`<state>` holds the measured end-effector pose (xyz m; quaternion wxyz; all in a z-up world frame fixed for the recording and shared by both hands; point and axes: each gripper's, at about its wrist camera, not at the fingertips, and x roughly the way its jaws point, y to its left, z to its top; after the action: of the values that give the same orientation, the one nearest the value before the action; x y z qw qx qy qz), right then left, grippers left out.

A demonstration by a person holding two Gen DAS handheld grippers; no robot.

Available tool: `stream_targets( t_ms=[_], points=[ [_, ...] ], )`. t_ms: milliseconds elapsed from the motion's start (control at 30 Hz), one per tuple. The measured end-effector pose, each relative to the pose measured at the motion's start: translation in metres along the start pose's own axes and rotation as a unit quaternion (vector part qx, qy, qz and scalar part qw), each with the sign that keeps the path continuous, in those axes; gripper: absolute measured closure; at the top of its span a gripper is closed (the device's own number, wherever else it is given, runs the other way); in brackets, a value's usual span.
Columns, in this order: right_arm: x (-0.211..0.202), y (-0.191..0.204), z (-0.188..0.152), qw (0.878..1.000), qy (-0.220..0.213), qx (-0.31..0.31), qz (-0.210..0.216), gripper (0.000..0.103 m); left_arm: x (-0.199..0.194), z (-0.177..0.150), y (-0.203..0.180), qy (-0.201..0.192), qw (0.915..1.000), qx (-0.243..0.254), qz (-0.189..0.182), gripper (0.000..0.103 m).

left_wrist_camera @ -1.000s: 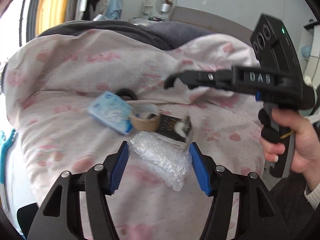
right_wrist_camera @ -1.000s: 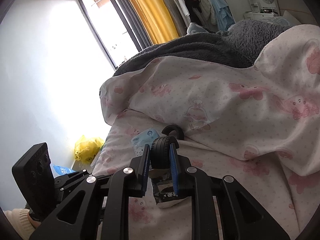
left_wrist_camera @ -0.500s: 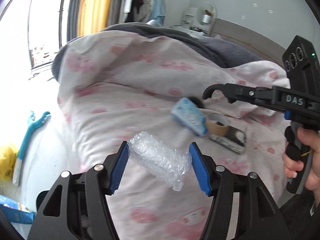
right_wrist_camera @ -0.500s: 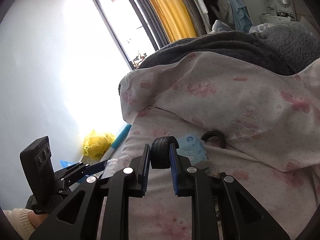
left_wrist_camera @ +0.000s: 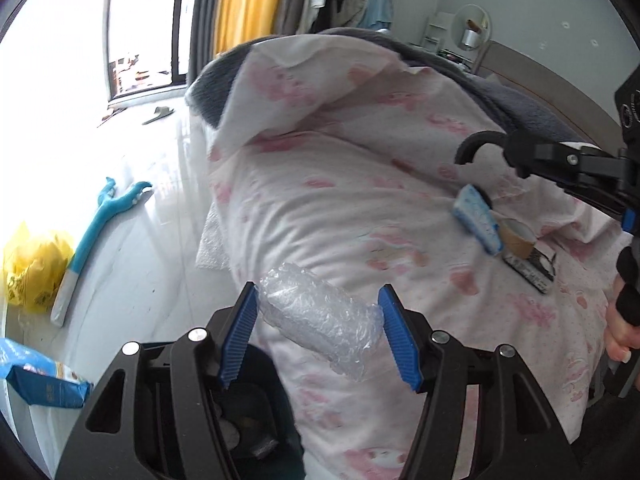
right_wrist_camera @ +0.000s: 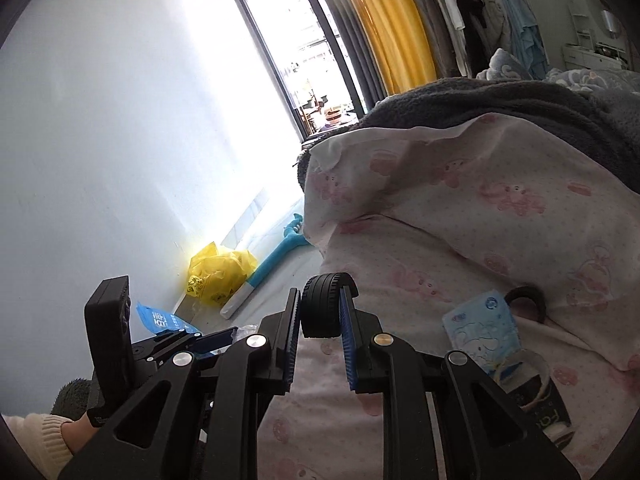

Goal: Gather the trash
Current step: 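Carry the bubble wrap and held item over the teal bin with both grippers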

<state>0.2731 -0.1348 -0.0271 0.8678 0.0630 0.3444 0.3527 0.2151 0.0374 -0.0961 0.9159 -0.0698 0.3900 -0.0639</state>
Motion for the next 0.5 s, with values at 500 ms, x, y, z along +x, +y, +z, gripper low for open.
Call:
stream_targets(
  t_ms=[500],
  points=[
    [0.048,0.078,0.003,0.998,0.033,-0.048,0.040,0.083,0.010,-0.040,0.085,0.075,0.9938,-0.052,0.063,0.039]
  ],
)
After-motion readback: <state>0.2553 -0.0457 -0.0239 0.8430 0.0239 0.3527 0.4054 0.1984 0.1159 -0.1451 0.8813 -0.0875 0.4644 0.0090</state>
